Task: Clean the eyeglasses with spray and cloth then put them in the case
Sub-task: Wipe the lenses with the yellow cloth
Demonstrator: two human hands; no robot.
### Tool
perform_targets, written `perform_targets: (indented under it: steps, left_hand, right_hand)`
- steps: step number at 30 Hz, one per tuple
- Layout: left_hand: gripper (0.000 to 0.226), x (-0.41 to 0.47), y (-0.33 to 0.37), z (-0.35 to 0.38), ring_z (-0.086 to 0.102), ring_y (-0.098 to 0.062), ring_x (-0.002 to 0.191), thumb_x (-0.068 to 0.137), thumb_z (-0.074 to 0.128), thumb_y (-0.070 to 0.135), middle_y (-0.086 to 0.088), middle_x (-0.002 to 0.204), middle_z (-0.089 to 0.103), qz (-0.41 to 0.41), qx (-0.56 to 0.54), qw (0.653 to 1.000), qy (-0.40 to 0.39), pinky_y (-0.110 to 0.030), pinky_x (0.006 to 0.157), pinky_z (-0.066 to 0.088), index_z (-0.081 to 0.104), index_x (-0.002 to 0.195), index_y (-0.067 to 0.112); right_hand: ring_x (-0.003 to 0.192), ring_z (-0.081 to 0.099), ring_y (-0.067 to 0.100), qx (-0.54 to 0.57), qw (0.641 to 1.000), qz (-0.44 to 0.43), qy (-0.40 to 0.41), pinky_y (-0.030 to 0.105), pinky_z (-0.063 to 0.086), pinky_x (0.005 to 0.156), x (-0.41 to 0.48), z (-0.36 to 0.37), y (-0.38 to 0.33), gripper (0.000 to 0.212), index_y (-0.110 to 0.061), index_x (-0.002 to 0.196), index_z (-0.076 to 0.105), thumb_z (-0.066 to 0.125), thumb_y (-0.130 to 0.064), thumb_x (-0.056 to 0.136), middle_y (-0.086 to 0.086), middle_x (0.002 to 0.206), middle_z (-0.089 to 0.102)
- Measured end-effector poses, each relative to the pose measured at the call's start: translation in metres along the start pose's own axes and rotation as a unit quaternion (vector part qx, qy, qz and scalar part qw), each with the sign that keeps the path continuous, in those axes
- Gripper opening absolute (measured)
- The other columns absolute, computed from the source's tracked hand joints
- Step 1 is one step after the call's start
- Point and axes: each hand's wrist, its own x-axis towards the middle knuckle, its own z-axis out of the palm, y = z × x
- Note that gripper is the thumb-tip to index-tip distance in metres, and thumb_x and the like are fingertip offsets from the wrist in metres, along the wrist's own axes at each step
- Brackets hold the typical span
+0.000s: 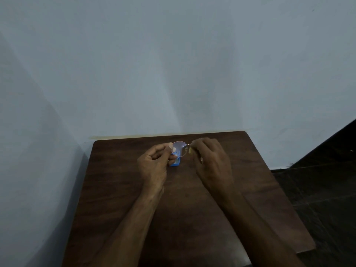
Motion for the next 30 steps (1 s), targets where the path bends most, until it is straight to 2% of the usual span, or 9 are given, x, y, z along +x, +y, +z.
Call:
perform_targets:
  steps: [6, 11, 13, 15, 18, 21, 24, 28, 30]
  left_hand:
    - [0.011, -0.004, 0.002, 0.000, 0.074, -0.013, 0.065, 0.095, 0.072, 0.002, -0.003, 0.078, 0.080, 0.008, -0.004, 1.000, -0.010, -0.023, 0.060, 0.061, 0.079, 0.094, 0.011]
    - [0.013, -0.004, 0.001, 0.003, 0.078, -0.016, 0.073, 0.094, 0.073, 0.005, -0.002, 0.085, 0.082, 0.002, 0.008, 1.000, -0.001, -0.027, 0.068, 0.065, 0.079, 0.103, 0.011]
    - [0.013, -0.003, 0.002, 0.002, 0.078, -0.017, 0.073, 0.093, 0.074, 0.007, -0.004, 0.086, 0.082, 0.000, 0.002, 1.000, -0.001, -0.026, 0.067, 0.064, 0.080, 0.104, 0.009]
    - [0.012, -0.003, 0.003, 0.000, 0.078, -0.016, 0.072, 0.093, 0.074, 0.006, -0.005, 0.086, 0.081, 0.005, 0.003, 1.000, -0.004, -0.026, 0.065, 0.064, 0.079, 0.105, 0.007]
    - [0.011, -0.004, 0.004, -0.001, 0.077, -0.016, 0.071, 0.093, 0.074, 0.007, -0.006, 0.085, 0.081, 0.013, 0.002, 1.000, -0.005, -0.025, 0.064, 0.063, 0.080, 0.103, 0.009]
    - [0.012, -0.002, 0.006, 0.001, 0.076, -0.013, 0.070, 0.093, 0.075, 0.007, -0.003, 0.082, 0.081, 0.022, 0.006, 1.000, -0.001, -0.024, 0.064, 0.063, 0.080, 0.104, 0.010]
    - [0.013, -0.001, 0.008, 0.002, 0.075, -0.011, 0.067, 0.094, 0.074, 0.005, 0.000, 0.078, 0.080, 0.025, 0.004, 1.000, -0.003, -0.024, 0.063, 0.063, 0.079, 0.106, 0.006]
    - [0.013, -0.005, 0.007, 0.004, 0.075, -0.012, 0.067, 0.095, 0.072, 0.002, 0.000, 0.077, 0.080, 0.030, 0.007, 0.999, -0.009, -0.024, 0.064, 0.063, 0.078, 0.106, 0.004]
    - [0.011, -0.006, 0.007, 0.005, 0.075, -0.012, 0.067, 0.095, 0.072, 0.003, 0.001, 0.076, 0.079, 0.027, 0.000, 1.000, -0.004, -0.024, 0.064, 0.063, 0.079, 0.103, 0.009]
  right_hand:
    - [0.087, 0.057, 0.020, -0.002, 0.998, 0.053, 0.039, 0.036, 0.049, 0.071, 0.006, -0.007, 0.017, 0.006, -0.013, 0.092, 0.067, 0.071, -0.008, 0.091, 0.002, 0.097, 0.067]
    - [0.091, 0.058, 0.019, -0.019, 1.000, 0.012, 0.005, 0.023, 0.041, 0.075, 0.007, -0.004, 0.000, 0.011, -0.013, 0.097, 0.068, 0.070, -0.010, 0.087, 0.003, 0.103, 0.068]
    - [0.093, 0.058, 0.018, -0.020, 1.000, 0.007, -0.005, 0.022, 0.043, 0.076, -0.003, -0.002, 0.003, 0.013, -0.014, 0.100, 0.069, 0.070, -0.010, 0.087, 0.001, 0.106, 0.069]
    - [0.093, 0.059, 0.017, -0.009, 1.000, 0.030, 0.002, 0.029, 0.051, 0.076, -0.002, -0.005, 0.012, 0.010, -0.016, 0.099, 0.070, 0.067, -0.011, 0.090, -0.001, 0.106, 0.070]
    - [0.086, 0.057, 0.018, 0.007, 0.997, 0.069, 0.025, 0.032, 0.048, 0.071, 0.013, -0.010, 0.017, 0.011, -0.015, 0.088, 0.065, 0.059, -0.022, 0.094, -0.002, 0.097, 0.068]
    - [0.089, 0.057, 0.017, 0.006, 0.999, 0.037, 0.012, 0.028, 0.046, 0.070, 0.015, -0.012, 0.007, 0.002, -0.015, 0.094, 0.067, 0.069, -0.016, 0.093, -0.001, 0.099, 0.066]
    - [0.094, 0.057, 0.014, 0.013, 1.000, 0.016, -0.004, 0.026, 0.048, 0.073, 0.002, -0.011, 0.009, 0.012, -0.018, 0.104, 0.071, 0.065, -0.017, 0.094, -0.004, 0.107, 0.068]
    - [0.089, 0.056, 0.017, 0.007, 0.998, 0.050, 0.021, 0.034, 0.048, 0.071, 0.015, -0.012, 0.015, 0.004, -0.016, 0.092, 0.067, 0.065, -0.013, 0.091, -0.003, 0.100, 0.066]
    - [0.089, 0.055, 0.017, -0.009, 0.999, 0.038, 0.013, 0.030, 0.046, 0.069, 0.021, -0.011, 0.009, 0.005, -0.015, 0.093, 0.066, 0.066, -0.011, 0.090, -0.001, 0.100, 0.066]
